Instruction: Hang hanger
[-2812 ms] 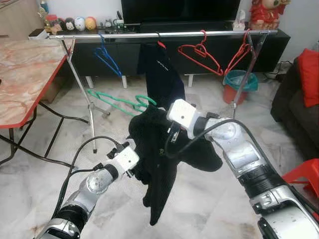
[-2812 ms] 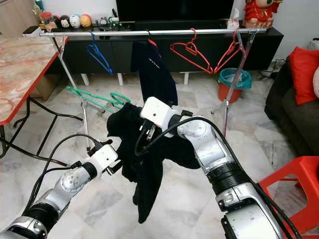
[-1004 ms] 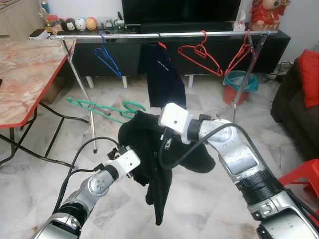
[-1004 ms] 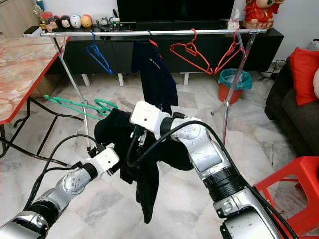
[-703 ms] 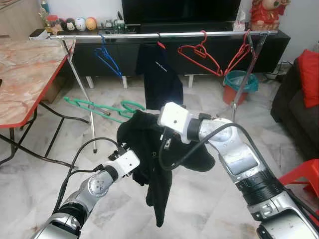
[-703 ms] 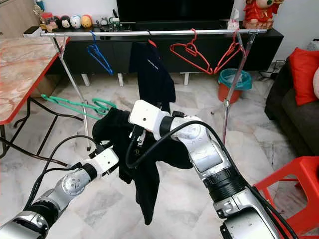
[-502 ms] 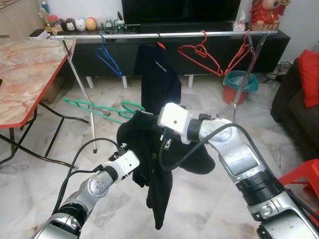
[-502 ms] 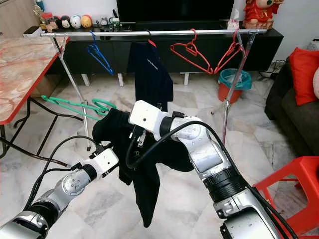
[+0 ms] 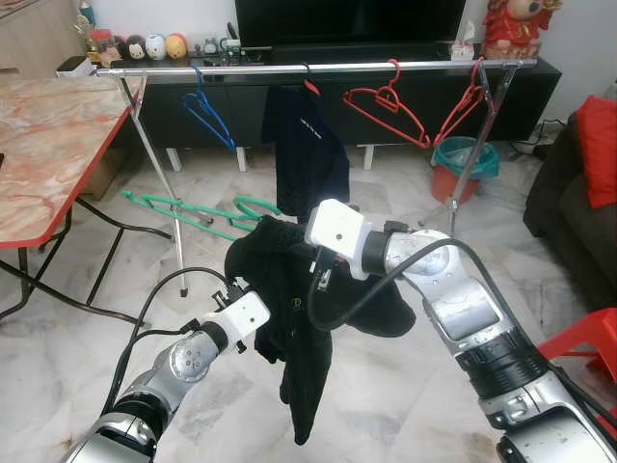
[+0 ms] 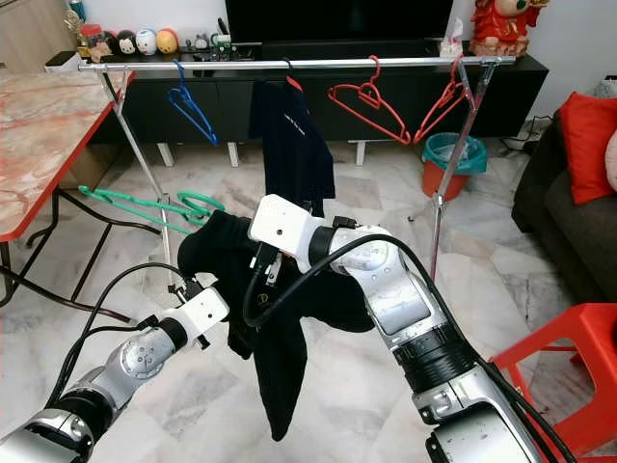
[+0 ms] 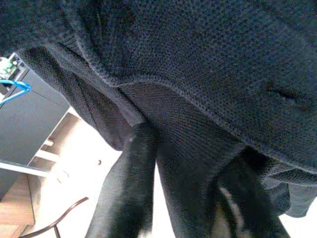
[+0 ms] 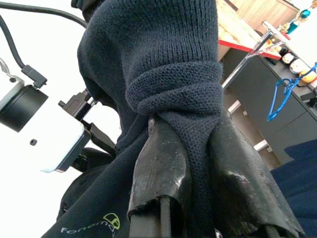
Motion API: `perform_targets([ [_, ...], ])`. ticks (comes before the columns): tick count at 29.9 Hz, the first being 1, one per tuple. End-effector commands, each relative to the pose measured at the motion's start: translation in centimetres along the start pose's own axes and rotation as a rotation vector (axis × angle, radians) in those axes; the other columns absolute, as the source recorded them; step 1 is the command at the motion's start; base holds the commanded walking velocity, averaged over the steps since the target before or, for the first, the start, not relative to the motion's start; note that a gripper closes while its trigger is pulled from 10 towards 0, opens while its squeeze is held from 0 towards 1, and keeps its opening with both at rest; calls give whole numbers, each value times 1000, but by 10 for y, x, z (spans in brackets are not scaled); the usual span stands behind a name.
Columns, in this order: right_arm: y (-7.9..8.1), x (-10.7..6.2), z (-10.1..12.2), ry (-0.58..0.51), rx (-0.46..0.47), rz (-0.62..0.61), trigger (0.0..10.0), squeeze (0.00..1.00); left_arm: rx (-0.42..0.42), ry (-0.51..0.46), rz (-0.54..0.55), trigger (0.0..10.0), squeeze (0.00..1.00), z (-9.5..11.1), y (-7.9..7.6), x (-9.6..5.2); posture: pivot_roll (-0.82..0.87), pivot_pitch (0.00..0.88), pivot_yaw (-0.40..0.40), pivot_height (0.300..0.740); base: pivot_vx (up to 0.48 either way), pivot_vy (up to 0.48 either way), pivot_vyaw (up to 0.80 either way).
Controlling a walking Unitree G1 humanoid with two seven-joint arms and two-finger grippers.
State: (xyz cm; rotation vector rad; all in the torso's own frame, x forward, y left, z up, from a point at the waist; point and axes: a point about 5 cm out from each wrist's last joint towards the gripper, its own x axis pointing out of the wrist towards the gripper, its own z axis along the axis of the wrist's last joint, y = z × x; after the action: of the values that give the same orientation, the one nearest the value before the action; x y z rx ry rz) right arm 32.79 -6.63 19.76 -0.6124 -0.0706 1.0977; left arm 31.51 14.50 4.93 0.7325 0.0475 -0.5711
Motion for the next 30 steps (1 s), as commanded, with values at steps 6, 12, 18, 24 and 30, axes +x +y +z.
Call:
perform_targets([
  [6, 2, 1, 13, -50, -29, 10, 0, 0, -13, 21, 0, 0, 0, -4, 1, -2, -62, 4, 54, 740, 0, 0, 0],
  [12, 3, 1, 11, -45, -25, 14, 0, 0, -30, 24, 8, 0, 0, -5, 2, -2, -61, 5, 56, 740, 0, 0, 0],
  [18, 5, -1, 6, -33, -23, 14, 0, 0, -73, 27, 29, 0, 0, -6, 4, -2, -64, 6, 57, 740, 0, 0, 0],
  [24, 6, -2, 3, -24, -19, 11, 235, 0, -101, 42, 49, 0, 0, -8, 6, -3, -64, 9, 59, 740, 0, 0, 0],
  [30, 4, -12, -12, 26, -19, 0, 10000, 0, -154, 179, 89, 2235, 0, -27, 8, -10, -67, 13, 60, 740, 0, 0, 0],
])
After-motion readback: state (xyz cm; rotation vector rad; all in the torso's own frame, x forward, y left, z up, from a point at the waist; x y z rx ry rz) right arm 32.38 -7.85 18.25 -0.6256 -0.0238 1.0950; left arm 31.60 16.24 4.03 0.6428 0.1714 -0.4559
